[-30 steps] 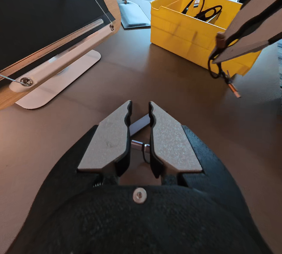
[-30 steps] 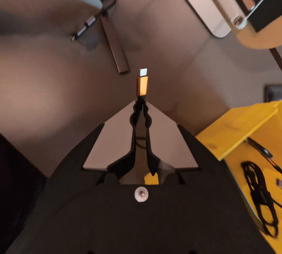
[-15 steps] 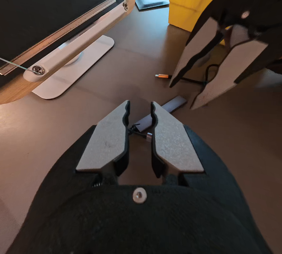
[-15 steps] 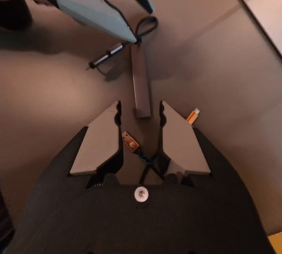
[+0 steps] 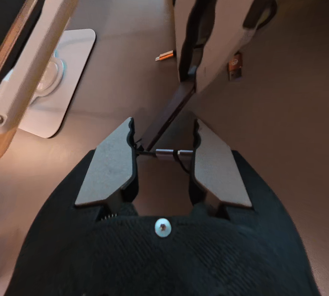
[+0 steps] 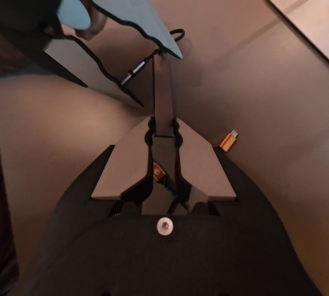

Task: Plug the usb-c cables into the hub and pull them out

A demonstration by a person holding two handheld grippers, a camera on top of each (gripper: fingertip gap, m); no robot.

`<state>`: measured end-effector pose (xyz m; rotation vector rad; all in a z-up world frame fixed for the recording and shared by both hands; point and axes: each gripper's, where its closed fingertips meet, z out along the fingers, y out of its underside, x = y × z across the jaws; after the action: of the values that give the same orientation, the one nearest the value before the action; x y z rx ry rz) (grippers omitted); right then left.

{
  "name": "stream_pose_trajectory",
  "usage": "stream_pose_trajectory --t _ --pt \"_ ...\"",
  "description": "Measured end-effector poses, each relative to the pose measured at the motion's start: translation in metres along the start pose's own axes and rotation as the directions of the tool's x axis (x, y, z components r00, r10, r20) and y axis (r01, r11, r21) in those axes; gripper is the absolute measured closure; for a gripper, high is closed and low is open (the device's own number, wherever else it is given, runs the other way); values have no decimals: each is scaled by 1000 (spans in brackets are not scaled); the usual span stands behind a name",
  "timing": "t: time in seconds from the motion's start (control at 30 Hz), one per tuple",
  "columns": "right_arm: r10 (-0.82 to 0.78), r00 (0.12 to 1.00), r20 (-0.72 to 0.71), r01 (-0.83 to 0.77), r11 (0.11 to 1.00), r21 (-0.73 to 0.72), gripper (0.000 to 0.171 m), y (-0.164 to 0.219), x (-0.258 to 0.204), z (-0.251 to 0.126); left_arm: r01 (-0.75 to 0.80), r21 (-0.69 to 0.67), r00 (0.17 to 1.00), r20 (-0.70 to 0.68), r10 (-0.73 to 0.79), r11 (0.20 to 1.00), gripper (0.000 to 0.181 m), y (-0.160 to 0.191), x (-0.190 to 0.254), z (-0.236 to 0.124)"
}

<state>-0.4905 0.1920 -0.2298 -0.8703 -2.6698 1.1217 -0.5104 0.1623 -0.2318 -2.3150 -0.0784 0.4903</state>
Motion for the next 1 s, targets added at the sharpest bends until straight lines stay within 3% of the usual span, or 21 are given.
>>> stream_pose_trajectory --t 0.2,0.27,0.3,0.33,0.53,0.7,0.87,1.0 --pt "25 995 94 -35 994 100 153 -9 -8 -22 -61 16 997 38 61 998 126 0 -5 -1" --pt "23 994 111 -36 992 121 154 -12 -9 -25 -131 40 988 83 127 991 140 -4 -7 -4" --pt "18 992 124 -34 991 127 154 -13 -11 -26 -177 43 977 132 170 983 161 -6 -11 -7" --pt "13 990 138 -32 990 137 153 -14 -12 -28 -226 47 963 162 216 973 164 -9 -13 -11" --pt "20 988 154 -60 963 262 152 -30 -8 -42 -324 73 921 251 297 943 171 -23 -15 -26" --pt "-26 999 24 18 955 296 152 -36 1 -46 -286 92 935 245 257 954 173 -25 -16 -27" --pt "-184 946 -266 232 959 162 157 -32 12 -40 -309 15 913 284 292 951 174 -20 -16 -21" --pt "-246 894 -375 303 948 100 155 -30 17 -35 -260 18 935 254 247 965 174 -17 -16 -17"
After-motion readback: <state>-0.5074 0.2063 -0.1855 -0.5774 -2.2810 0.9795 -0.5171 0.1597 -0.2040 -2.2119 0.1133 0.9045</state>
